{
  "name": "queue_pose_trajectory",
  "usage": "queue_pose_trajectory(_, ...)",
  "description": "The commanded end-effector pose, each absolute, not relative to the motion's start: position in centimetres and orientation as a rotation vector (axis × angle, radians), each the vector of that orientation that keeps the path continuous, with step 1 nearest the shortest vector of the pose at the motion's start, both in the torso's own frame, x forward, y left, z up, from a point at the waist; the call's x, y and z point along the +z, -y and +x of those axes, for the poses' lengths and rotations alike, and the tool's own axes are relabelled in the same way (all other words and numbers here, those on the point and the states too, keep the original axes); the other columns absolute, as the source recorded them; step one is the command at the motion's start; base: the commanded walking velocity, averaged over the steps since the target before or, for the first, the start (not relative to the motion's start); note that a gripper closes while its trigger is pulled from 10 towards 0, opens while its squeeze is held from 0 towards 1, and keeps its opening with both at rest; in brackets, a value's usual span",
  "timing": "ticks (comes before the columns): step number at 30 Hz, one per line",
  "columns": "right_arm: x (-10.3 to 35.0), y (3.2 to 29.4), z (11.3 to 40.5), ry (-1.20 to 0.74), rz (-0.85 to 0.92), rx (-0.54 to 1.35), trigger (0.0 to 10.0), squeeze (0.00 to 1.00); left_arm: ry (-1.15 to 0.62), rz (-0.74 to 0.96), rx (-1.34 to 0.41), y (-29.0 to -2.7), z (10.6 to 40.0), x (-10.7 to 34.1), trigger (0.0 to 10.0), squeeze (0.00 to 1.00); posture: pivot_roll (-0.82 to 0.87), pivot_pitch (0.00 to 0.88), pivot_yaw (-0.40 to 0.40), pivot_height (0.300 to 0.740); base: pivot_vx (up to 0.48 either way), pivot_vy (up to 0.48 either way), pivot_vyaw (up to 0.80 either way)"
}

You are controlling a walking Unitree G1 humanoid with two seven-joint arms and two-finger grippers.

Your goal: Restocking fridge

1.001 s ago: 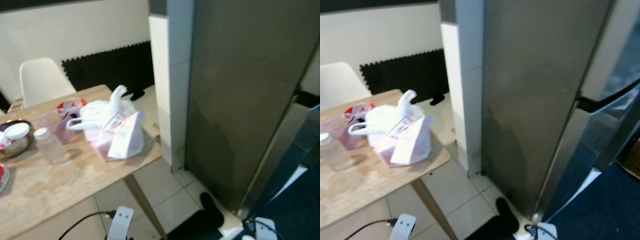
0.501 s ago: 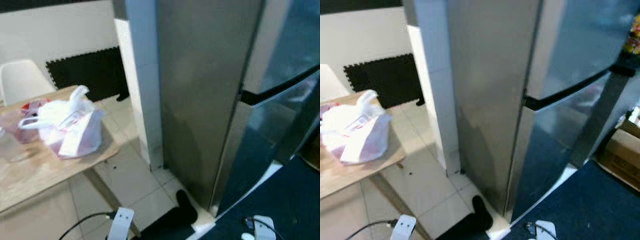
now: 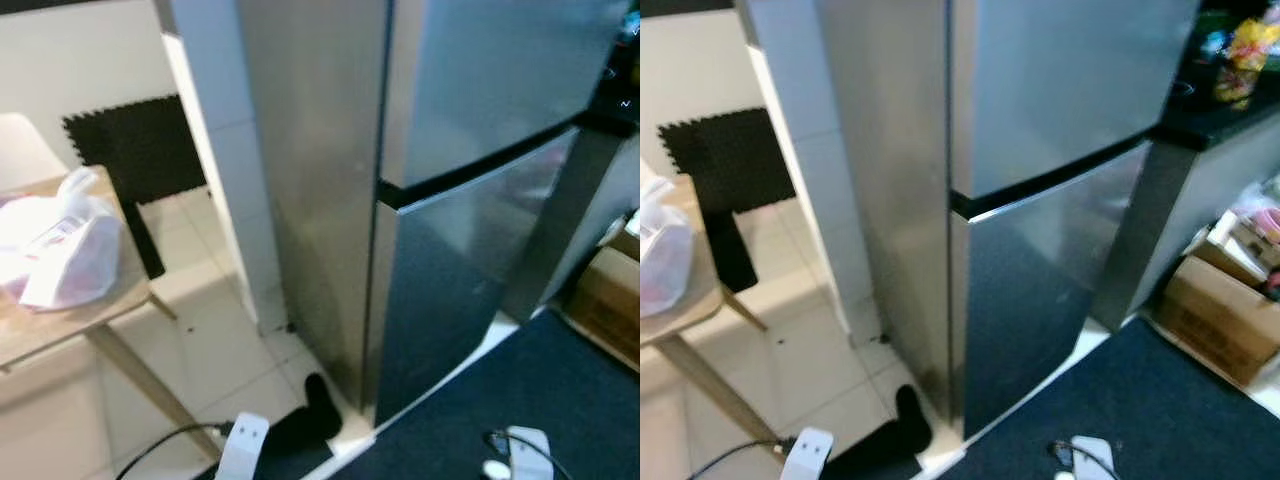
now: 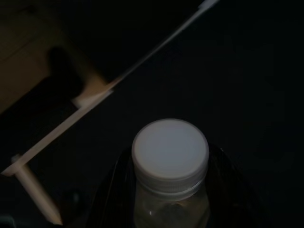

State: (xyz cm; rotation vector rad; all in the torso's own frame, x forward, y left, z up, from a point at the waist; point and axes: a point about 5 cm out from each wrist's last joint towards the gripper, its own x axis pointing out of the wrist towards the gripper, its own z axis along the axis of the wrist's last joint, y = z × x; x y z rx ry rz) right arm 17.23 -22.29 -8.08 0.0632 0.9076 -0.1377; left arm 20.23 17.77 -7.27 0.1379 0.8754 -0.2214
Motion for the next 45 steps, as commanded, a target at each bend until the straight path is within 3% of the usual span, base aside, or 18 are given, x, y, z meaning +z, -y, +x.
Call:
queue_pose_trajectory(1, -8.0, 21.7, 17.6, -0.891, 0.069, -0.119, 10.0, 0.0, -0.9, 0.139, -0.221, -17.8, 19.5, -7.6, 10.0, 0.0, -0.07, 0.022, 0.025, 0.726, 0.0, -0.48, 0.0)
queue_pose_trajectory(6, -7.9, 21.8, 17.7, -0.887, 0.064, -0.117, 10.0, 0.0, -0.897, 0.139, -0.222, -17.8, 19.6, -7.6, 10.0, 0.0, -0.08, 0.017, 0.025, 0.726, 0.0, -0.447, 0.0)
queue_pose_trajectory(45, -7.0, 21.2, 19.5, -0.797, 0.073, -0.084, 10.0, 0.0, -0.771, 0.143, -0.137, -18.3, 21.6, -6.2, 10.0, 0.0, -0.07, 0.015, 0.03, 0.726, 0.014, 0.0, 0.0)
